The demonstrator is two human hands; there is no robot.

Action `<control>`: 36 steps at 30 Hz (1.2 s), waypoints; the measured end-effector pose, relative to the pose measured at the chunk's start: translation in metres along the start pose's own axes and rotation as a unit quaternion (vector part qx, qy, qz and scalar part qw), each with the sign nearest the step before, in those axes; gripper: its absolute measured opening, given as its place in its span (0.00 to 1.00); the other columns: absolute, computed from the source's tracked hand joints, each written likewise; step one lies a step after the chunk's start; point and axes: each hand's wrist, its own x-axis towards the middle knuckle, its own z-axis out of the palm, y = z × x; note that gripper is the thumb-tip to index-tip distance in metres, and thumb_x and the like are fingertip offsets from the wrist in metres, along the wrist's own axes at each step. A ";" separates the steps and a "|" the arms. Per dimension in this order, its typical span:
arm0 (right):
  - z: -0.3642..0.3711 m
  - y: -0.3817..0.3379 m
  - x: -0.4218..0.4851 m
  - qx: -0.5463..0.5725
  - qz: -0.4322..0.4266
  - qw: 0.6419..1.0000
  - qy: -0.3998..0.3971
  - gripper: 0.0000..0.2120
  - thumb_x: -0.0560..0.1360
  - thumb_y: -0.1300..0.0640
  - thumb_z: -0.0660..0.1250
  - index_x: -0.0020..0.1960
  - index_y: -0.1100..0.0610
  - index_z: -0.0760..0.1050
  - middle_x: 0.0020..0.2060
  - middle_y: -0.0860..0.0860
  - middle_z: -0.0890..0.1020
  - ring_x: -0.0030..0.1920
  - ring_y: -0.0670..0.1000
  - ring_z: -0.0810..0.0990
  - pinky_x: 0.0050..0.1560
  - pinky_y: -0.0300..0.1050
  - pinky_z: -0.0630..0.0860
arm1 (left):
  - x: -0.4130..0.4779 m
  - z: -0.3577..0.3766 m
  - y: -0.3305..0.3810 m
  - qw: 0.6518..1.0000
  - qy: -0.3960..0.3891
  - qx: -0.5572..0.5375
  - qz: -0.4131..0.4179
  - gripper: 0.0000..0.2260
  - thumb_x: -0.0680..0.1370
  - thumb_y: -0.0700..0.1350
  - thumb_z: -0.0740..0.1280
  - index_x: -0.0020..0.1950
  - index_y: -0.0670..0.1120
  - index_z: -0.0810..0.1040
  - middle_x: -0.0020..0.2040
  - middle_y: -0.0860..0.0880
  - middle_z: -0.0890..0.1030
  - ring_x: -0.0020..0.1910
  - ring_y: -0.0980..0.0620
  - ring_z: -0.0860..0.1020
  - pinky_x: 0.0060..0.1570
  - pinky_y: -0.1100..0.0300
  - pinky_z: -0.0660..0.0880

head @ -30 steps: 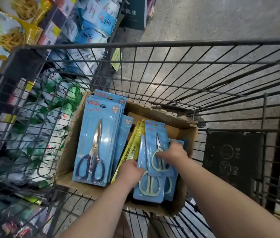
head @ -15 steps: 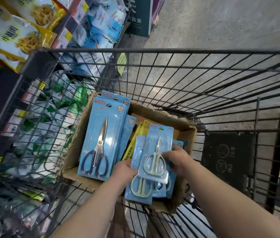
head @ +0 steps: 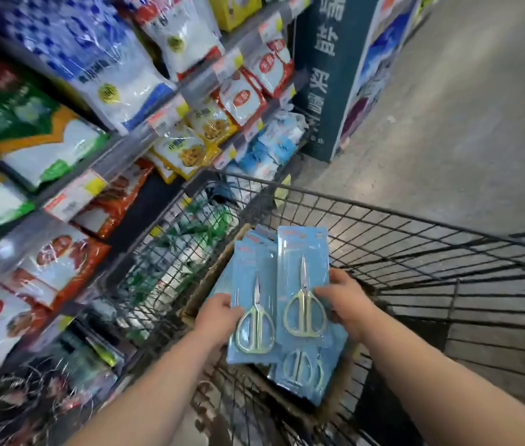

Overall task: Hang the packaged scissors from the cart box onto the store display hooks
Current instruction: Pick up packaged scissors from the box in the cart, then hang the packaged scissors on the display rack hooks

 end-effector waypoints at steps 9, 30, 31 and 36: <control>0.083 -0.077 -0.063 -0.091 -0.121 0.986 -0.071 0.19 0.70 0.68 0.65 0.58 0.55 0.73 0.46 0.58 0.82 0.44 0.60 0.82 0.49 0.59 0.80 | -0.070 -0.091 -0.010 0.984 0.111 -0.135 0.030 0.07 0.77 0.41 0.64 0.52 0.42 0.78 0.49 0.45 0.81 0.46 0.46 0.79 0.39 0.58 0.72; 0.447 0.060 -0.348 -0.287 -0.242 0.847 -0.377 0.11 0.72 0.72 0.64 0.48 0.59 0.78 0.41 0.56 0.84 0.40 0.54 0.82 0.41 0.45 0.79 | -0.343 -0.290 -0.374 0.856 0.364 -0.368 -0.006 0.08 0.77 0.40 0.64 0.49 0.48 0.82 0.46 0.47 0.85 0.48 0.43 0.83 0.54 0.45 0.78; 0.459 0.070 -0.362 -0.295 -0.240 0.840 -0.387 0.10 0.72 0.71 0.64 0.48 0.59 0.78 0.41 0.56 0.84 0.39 0.53 0.82 0.38 0.43 0.78 | -0.355 -0.294 -0.388 0.848 0.371 -0.378 -0.013 0.08 0.77 0.39 0.63 0.47 0.48 0.81 0.45 0.46 0.85 0.47 0.43 0.83 0.54 0.44 0.78; 0.501 0.105 -0.394 -0.332 -0.244 0.820 -0.398 0.11 0.70 0.70 0.66 0.52 0.63 0.78 0.42 0.57 0.84 0.41 0.55 0.84 0.38 0.43 0.79 | -0.385 -0.312 -0.435 0.815 0.407 -0.411 -0.027 0.13 0.78 0.38 0.62 0.38 0.52 0.77 0.39 0.51 0.82 0.42 0.47 0.81 0.49 0.52 0.77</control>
